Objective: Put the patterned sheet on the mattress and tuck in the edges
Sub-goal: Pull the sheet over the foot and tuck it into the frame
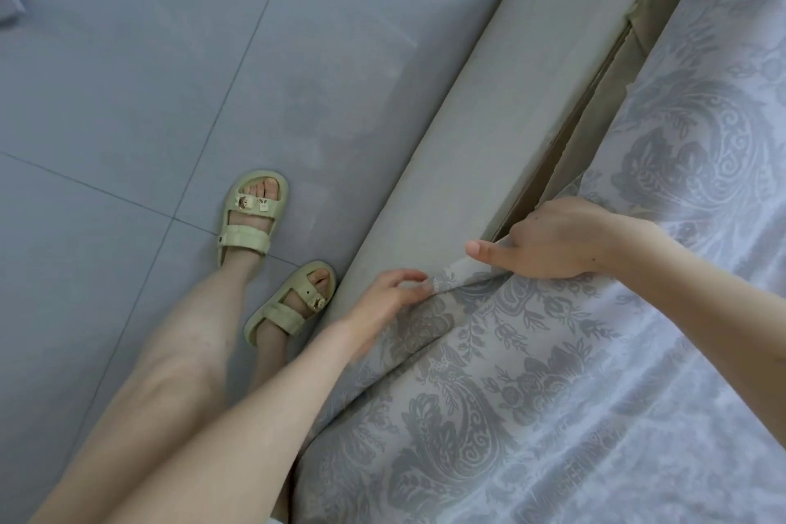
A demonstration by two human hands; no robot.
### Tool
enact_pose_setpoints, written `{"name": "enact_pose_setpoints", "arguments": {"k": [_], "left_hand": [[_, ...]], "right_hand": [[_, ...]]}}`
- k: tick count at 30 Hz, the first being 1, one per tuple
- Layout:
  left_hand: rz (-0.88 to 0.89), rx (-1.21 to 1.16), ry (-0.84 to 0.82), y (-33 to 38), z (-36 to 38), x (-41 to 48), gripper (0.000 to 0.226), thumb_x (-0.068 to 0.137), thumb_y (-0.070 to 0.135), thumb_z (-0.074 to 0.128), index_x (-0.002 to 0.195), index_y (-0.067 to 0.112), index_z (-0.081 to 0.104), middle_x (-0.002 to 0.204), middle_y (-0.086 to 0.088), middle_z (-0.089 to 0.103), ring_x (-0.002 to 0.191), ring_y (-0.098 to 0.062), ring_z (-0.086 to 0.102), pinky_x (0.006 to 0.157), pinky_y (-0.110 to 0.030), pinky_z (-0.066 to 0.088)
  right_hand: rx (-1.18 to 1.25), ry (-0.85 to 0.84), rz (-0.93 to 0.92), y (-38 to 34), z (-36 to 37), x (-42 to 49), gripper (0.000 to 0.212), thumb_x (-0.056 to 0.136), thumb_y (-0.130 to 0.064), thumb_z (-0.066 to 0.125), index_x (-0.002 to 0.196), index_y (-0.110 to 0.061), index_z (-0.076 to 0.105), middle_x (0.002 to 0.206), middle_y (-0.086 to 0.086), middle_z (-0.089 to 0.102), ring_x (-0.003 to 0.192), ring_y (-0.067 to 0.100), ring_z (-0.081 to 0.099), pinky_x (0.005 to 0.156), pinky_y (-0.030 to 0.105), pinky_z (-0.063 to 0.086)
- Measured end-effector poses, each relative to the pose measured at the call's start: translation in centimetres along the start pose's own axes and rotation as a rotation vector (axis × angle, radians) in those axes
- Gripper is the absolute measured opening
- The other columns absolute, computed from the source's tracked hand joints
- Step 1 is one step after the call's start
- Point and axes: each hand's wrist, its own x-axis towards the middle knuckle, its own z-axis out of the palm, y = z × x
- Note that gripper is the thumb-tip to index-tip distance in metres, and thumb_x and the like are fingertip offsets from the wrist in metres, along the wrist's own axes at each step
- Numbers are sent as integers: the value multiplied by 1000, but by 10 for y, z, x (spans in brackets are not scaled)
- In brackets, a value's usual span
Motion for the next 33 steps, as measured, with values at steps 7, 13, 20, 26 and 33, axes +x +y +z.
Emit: {"name": "enact_pose_setpoints", "arguments": {"k": [7, 13, 20, 26, 33], "left_hand": [[-69, -238, -67, -8, 6, -27, 38, 99, 41, 37, 95, 20, 69, 78, 9, 71, 76, -5, 65, 79, -23, 47], [136, -308, -81, -16, 30, -70, 41, 91, 54, 43, 123, 31, 55, 113, 2, 65, 101, -9, 63, 80, -15, 48], [-14, -107, -322, 14, 59, -39, 75, 77, 81, 28, 123, 32, 60, 127, 1, 62, 118, -17, 57, 108, -40, 38], [-333, -125, -435, 29, 68, 8, 93, 73, 87, 19, 131, 24, 55, 131, -7, 59, 119, -24, 56, 107, -40, 40], [-221, -40, -286, 40, 68, 5, 75, 87, 72, 3, 144, 33, 33, 144, -2, 45, 130, -20, 45, 108, -33, 36]], "right_hand": [[-1, -12, -2, -5, -8, -1, 88, 76, -75, -6, 69, -14, 57, 83, 6, 61, 82, 22, 53, 78, 33, 38], [8, -20, 32, -7, -11, -10, 71, 83, -72, -1, 59, -18, 40, 66, 0, 45, 77, 22, 44, 77, 31, 34], [73, -16, 45, -6, -8, -21, 77, 77, -73, -2, 61, -14, 45, 66, 2, 49, 65, 14, 46, 75, 30, 34], [81, -43, 58, -11, -12, -9, 63, 86, -72, 3, 58, -22, 32, 81, -3, 50, 97, 28, 51, 79, 30, 31], [-59, -62, 92, -11, -7, 15, 80, 85, -75, 6, 84, -14, 57, 130, 10, 56, 120, 25, 50, 87, 32, 35]]}}
